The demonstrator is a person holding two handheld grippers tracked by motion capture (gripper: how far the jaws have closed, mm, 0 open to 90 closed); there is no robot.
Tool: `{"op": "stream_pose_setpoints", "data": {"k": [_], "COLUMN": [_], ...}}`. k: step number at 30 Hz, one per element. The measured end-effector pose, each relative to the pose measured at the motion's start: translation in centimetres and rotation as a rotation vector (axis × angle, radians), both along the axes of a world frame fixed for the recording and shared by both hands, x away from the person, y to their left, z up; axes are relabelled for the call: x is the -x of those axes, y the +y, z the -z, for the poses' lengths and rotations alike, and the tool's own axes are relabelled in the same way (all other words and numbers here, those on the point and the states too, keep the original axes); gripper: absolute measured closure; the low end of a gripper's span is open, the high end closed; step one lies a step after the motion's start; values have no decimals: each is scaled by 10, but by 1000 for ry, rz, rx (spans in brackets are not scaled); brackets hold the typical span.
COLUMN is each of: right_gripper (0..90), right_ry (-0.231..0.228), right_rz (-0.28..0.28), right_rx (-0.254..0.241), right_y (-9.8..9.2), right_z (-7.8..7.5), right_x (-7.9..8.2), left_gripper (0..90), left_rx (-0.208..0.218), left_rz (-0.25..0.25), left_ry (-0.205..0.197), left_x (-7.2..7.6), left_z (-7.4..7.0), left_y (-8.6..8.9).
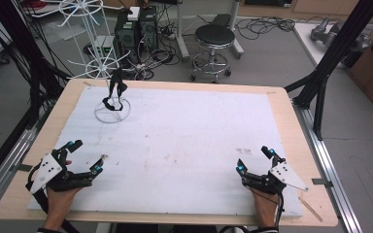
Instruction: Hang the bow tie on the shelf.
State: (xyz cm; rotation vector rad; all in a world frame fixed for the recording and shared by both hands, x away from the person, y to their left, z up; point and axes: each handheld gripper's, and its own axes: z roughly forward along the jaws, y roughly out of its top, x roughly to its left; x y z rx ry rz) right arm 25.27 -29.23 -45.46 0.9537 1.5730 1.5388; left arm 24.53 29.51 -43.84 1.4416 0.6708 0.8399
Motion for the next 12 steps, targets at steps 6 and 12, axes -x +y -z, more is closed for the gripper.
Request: {"op": "stream_pose_setpoints", "data": {"k": [6,12], "right_gripper": [26,26], "right_ry": [-8,-7], "right_rz": [-1,0], "right_rx": [2,0], "right_y": [-1,0], "right_z": [0,0], "right_x": [0,0], "left_gripper": [68,68], "left_rx": [23,33], "left_rz": [-45,-80], "left_ry": [2,17], "left_x": [-1,-2], "left_z": [9,16], "left_y": [6,6]}}
